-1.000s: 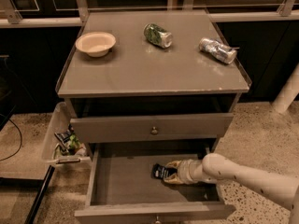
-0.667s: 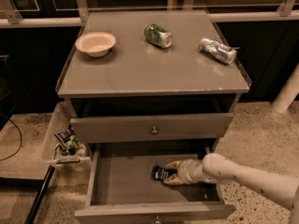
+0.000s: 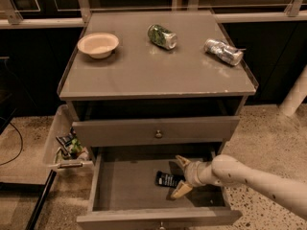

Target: Place rxbar blueberry into middle drawer

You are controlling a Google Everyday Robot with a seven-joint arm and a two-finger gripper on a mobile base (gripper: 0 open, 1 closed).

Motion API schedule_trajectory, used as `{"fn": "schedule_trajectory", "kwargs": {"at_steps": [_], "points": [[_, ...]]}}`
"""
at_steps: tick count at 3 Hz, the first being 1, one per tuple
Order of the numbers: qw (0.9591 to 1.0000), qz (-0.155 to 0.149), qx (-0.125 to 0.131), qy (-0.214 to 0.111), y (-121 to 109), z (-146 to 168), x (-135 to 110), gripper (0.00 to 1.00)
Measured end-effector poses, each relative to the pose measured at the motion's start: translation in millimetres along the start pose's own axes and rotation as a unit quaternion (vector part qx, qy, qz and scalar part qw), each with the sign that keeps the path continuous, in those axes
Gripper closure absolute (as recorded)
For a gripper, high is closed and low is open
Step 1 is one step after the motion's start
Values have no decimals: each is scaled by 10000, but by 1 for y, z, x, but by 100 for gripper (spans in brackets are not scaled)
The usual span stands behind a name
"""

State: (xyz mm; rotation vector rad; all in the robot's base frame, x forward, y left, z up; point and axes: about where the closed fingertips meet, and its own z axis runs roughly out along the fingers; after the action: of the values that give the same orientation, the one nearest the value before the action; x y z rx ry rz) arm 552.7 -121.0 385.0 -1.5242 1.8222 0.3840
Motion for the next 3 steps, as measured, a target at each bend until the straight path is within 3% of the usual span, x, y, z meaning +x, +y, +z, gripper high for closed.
{"fn": "schedule_trajectory", "kwargs": {"at_steps": [2, 3], "points": [[9994, 109, 158, -285, -15, -77, -10, 0], [9990, 127, 187, -376, 1, -129, -10, 0]]}}
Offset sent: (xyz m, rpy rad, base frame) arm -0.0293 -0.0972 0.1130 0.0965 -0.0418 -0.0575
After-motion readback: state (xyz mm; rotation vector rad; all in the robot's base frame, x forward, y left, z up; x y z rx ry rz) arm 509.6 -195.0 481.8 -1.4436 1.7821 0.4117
